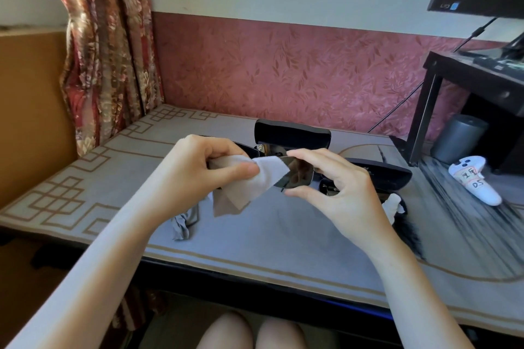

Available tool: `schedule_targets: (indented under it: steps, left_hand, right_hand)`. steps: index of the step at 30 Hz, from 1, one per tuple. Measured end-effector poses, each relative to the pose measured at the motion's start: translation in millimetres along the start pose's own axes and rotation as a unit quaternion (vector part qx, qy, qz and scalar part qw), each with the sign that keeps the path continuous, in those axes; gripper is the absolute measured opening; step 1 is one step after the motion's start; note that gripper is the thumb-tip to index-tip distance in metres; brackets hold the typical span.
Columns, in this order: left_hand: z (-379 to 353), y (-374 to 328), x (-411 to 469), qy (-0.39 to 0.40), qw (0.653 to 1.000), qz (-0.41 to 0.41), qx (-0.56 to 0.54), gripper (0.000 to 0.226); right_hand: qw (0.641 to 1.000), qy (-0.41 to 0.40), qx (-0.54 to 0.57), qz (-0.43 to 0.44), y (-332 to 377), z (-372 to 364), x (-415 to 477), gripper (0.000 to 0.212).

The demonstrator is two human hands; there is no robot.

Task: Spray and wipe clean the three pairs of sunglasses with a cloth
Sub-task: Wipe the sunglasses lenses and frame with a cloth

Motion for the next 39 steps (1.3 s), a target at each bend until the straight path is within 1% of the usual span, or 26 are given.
schedule_targets:
  steps: [3,6,12,15,17,21,23,26,28,32,35,39]
  left_hand:
    - [-1.1,1.0,1.1,-0.026,1.0,-0.013,0.0,0.018]
    - [-1.5,0.5,2.0,-0.028,1.0,-0.008,-0.007,0.025]
    - [7.3,3.2,0.2,-0.002,0.994,0.019,-0.104,0.026]
    - [13.3,10.8,-2.5,0.004,0.991,0.023,-0.131,0.024]
    - [17.1,18.2,-4.1,0.024,0.988,0.028,-0.15,0.025]
    - [24.2,28.0,-7.6,0.084,0.983,0.02,-0.162,0.039]
    - [25.8,28.2,-7.6,0.102,0.978,0.025,-0.179,0.037]
    - [25.2,25.1,-7.0,0.117,0.976,0.029,-0.181,0.051]
    - [22.8,22.4,-6.9,0.113,0.978,0.034,-0.171,0.048]
    - [15.8,12.7,-5.8,0.093,0.988,0.025,-0.119,0.027]
    - [7.1,5.7,-3.2,0.08,0.995,0.017,-0.064,0.019]
    - [-2.2,-0.2,-0.8,0.063,0.997,-0.002,-0.036,0.012]
  right_hand:
    - [1.0,-0.003,0.002,0.004,0.2,0.1,-0.9,0.046]
    - [1.0,-0.004,0.009,0.003,1.7,0.2,-0.3,0.045]
    - [0.999,-0.01,0.045,-0.009,1.8,1.9,-0.5,0.044]
    - [0.998,-0.009,0.062,-0.019,1.3,1.9,-0.8,0.044]
    - [0.997,-0.007,0.072,-0.029,0.3,1.9,-1.0,0.045]
    - [0.995,-0.006,0.093,-0.043,-1.7,2.4,-1.6,0.045]
    - [0.994,-0.006,0.097,-0.046,-2.1,3.0,-1.6,0.044]
    - [0.994,-0.008,0.097,-0.041,-1.2,3.8,-1.5,0.045]
    - [0.995,-0.008,0.094,-0.04,-0.9,3.9,-1.7,0.044]
    - [0.996,-0.003,0.084,-0.041,-1.7,3.4,-2.8,0.043]
    - [0.997,0.005,0.066,-0.036,-1.7,1.1,-4.3,0.043]
    - [0.999,0.008,0.044,-0.025,-0.9,-0.1,-3.5,0.044]
Point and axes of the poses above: each hand's wrist, its own x-axis towards the middle knuckle, its own z-axis out of the back of the hand, y = z × x, the point moved 4 cm from there along x, towards the middle knuckle, and after that the axes turned 1 degree about x, right-handed, at the moved point
